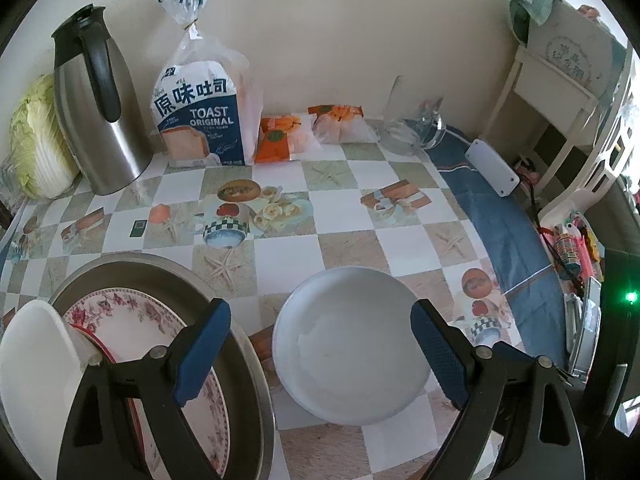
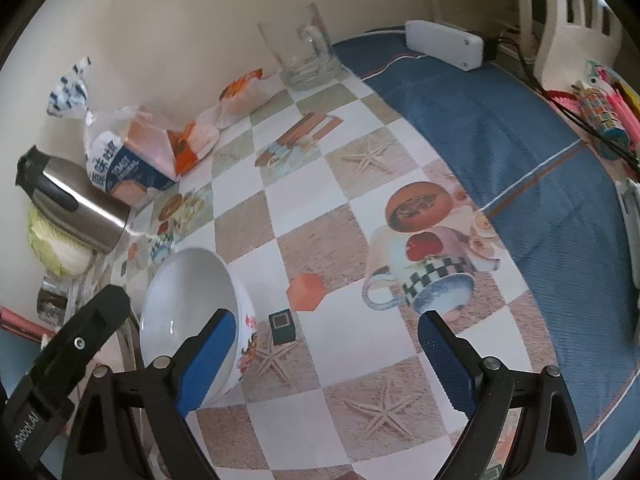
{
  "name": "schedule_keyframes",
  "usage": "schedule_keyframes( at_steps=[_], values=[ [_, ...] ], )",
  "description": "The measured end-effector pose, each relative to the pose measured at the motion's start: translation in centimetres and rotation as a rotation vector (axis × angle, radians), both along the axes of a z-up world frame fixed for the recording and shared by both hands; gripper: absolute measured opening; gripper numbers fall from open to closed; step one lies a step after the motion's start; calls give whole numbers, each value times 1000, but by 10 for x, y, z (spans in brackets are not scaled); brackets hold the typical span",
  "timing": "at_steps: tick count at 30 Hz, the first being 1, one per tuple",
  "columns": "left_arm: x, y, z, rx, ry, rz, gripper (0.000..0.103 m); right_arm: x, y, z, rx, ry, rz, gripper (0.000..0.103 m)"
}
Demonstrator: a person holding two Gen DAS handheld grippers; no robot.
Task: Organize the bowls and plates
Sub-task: 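Move both grippers to the round plain white bowl, then close both grippers on the round white bowl rim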
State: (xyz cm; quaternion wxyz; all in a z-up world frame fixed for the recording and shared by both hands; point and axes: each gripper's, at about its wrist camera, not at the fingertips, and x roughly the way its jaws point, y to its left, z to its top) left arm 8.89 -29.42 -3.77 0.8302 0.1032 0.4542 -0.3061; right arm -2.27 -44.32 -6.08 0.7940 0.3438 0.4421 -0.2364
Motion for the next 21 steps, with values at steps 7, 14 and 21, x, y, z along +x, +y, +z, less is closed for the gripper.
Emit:
schedule_keyframes(
  at_steps=[7, 14, 21],
  values=[
    [1, 0, -4, 10, 9, -3, 92, 9, 9, -7, -8, 14, 16, 93],
    [2, 0, -8, 4, 29, -7, 92, 18, 17, -10, 17, -32, 32, 47],
    [4, 2, -13, -10, 65, 5, 92, 29, 29, -19, 64, -67, 82, 21]
  ],
)
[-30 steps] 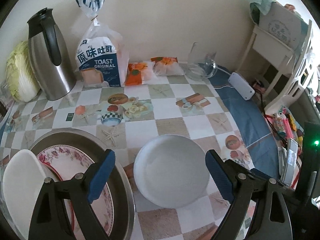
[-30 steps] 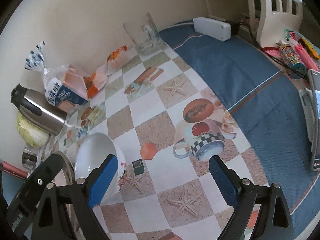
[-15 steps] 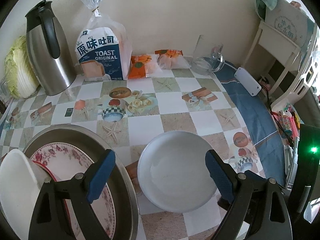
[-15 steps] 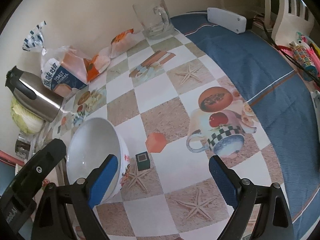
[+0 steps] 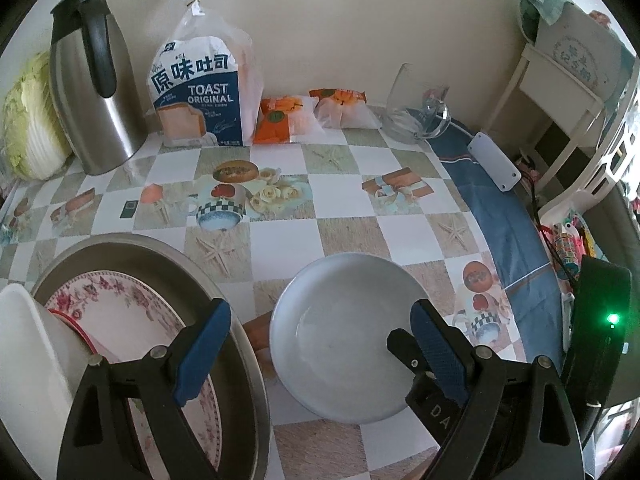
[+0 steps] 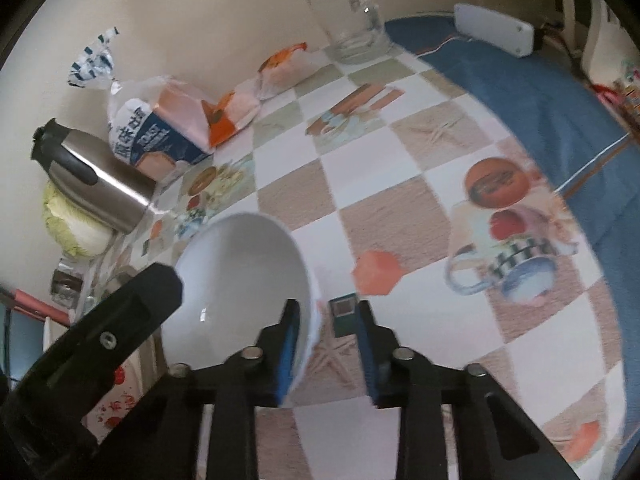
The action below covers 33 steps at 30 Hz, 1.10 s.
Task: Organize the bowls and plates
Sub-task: 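Close both grippers on the round white bowl rim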
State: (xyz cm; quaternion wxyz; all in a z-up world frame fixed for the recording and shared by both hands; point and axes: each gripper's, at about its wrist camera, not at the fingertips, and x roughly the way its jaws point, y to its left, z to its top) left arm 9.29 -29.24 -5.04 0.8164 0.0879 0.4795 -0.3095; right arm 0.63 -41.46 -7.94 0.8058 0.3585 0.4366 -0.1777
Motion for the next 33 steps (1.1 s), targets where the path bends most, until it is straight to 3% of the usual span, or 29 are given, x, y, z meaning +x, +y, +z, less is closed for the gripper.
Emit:
schedule_keyframes(
  at_steps=[3, 15, 21, 23, 31, 33],
  values=[
    [0, 0, -1, 0, 7, 2, 92, 0, 0, 3, -5, -16, 12, 12],
    [2, -1, -10, -5, 70, 7, 90, -16, -22, 9, -31, -12, -28, 12],
    [-5, -6, -12, 35, 23, -9, 84, -22, -29, 9, -20, -11, -45, 12],
    [-5, -7, -12, 32, 31, -17, 63, -22, -28, 9, -20, -10, -44, 12],
    [-8, -13, -29, 45, 88, -34, 56, -22, -28, 7, -16, -7, -42, 12],
    [-11, -16, -31, 53, 87, -46, 50, -22, -28, 6, -14, -4, -41, 12]
  ],
)
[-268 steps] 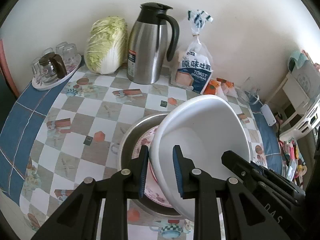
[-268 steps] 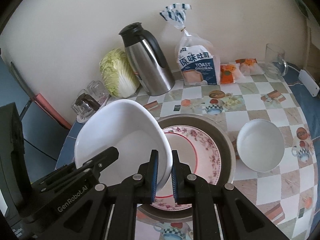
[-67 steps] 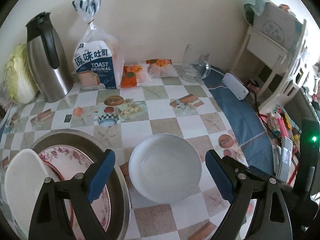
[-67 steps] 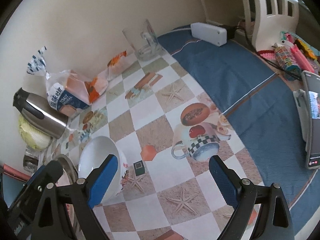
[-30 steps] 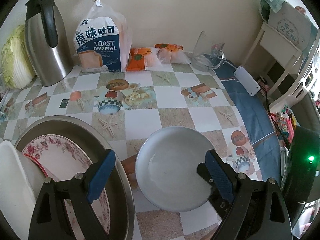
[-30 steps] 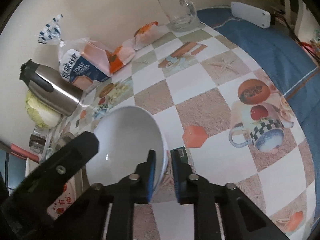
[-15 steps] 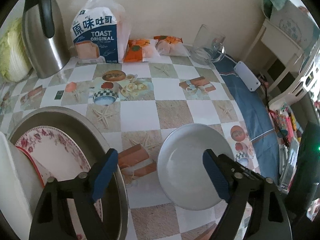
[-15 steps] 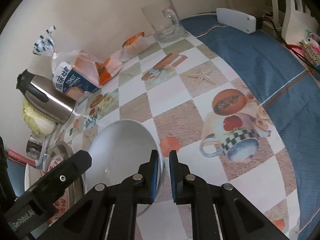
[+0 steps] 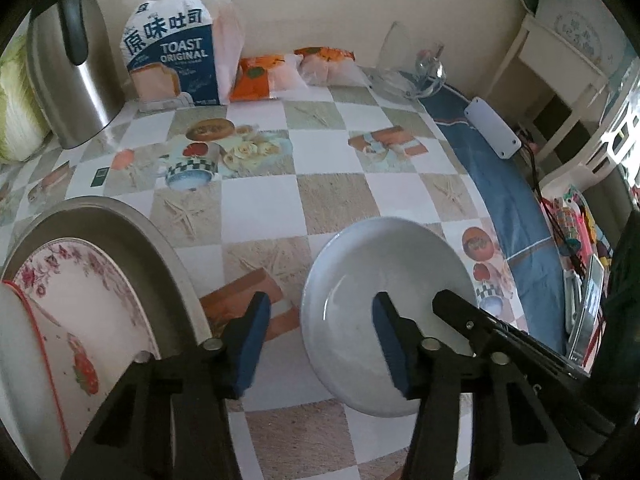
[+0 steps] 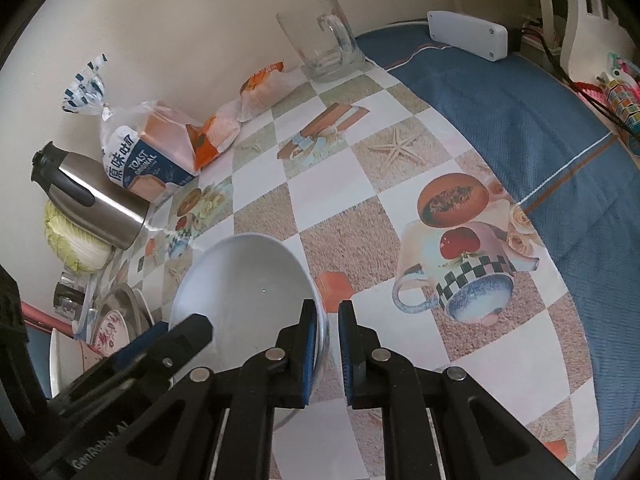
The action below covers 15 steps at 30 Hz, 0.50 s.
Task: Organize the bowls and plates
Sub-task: 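Close both grippers on the round white bowl rim, then lift the round white bowl with both grippers and carry it over the basin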
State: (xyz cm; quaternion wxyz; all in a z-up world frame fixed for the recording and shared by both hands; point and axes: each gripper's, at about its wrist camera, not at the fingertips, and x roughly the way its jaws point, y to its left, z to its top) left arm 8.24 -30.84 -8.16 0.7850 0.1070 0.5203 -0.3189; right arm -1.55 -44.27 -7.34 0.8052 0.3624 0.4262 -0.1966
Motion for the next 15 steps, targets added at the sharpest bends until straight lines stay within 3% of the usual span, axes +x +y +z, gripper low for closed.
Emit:
schedule_keyframes(
  at_steps=[6, 13, 15],
  values=[
    [-2, -5, -10, 10, 17, -17, 43, 1, 0, -4, 8, 10, 2, 12],
    [-4, -7, -12, 26, -22, -29, 38, 4, 3, -9, 17, 26, 12, 12],
    [-4, -7, -12, 30, -32, -33, 31, 5, 4, -9, 19, 26, 20, 12]
  ],
)
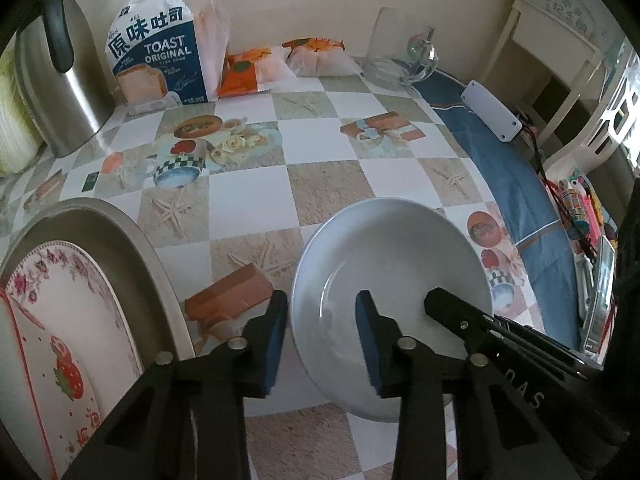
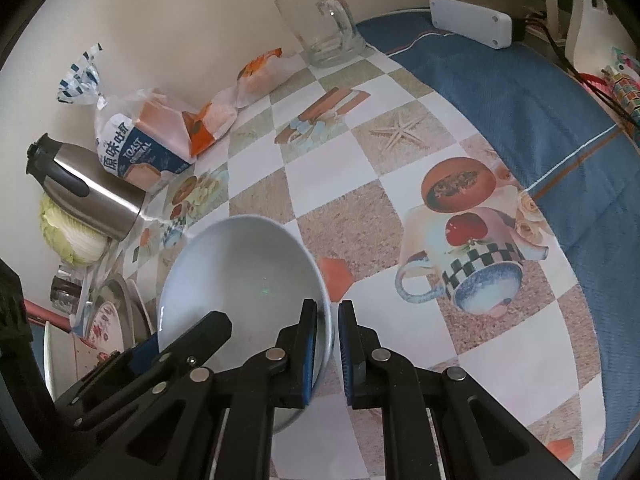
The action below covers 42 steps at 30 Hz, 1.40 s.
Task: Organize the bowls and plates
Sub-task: 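Lift the round white bowl with both grippers and carry it over the basin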
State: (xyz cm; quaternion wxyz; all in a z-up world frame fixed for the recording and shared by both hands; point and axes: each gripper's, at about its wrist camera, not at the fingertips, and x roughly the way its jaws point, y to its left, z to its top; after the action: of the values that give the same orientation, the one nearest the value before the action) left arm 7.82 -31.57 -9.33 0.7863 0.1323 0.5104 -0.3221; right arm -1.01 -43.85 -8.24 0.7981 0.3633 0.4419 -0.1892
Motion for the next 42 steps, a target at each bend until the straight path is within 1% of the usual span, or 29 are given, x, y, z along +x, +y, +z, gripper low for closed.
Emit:
schedule_keyframes(
  at_steps=[8, 16, 22, 26, 30, 37, 42],
  values=[
    [1, 1, 1, -8, -4, -2, 24, 2, 4, 1, -13, 14, 12, 12],
    [0, 2, 5, -9, -11, -2, 24, 2, 4, 0, 1, 24, 11, 13],
    [0, 7, 20, -25, -33, 4, 24, 2, 7, 5, 10, 12, 7, 13],
    [-1, 12, 39, -46, -60, 9, 24, 2, 11, 22, -7, -14, 4, 13],
    [-1, 20, 62, -67, -93, 11, 24, 0, 17, 49, -40, -54, 1, 13],
    [-2, 45, 100, -107, -136, 27, 24, 1, 38, 92, -88, -109, 11, 13],
    [0, 67, 119, -132, -153, 59, 24, 5, 58, 116, -109, -145, 22, 13]
  ],
)
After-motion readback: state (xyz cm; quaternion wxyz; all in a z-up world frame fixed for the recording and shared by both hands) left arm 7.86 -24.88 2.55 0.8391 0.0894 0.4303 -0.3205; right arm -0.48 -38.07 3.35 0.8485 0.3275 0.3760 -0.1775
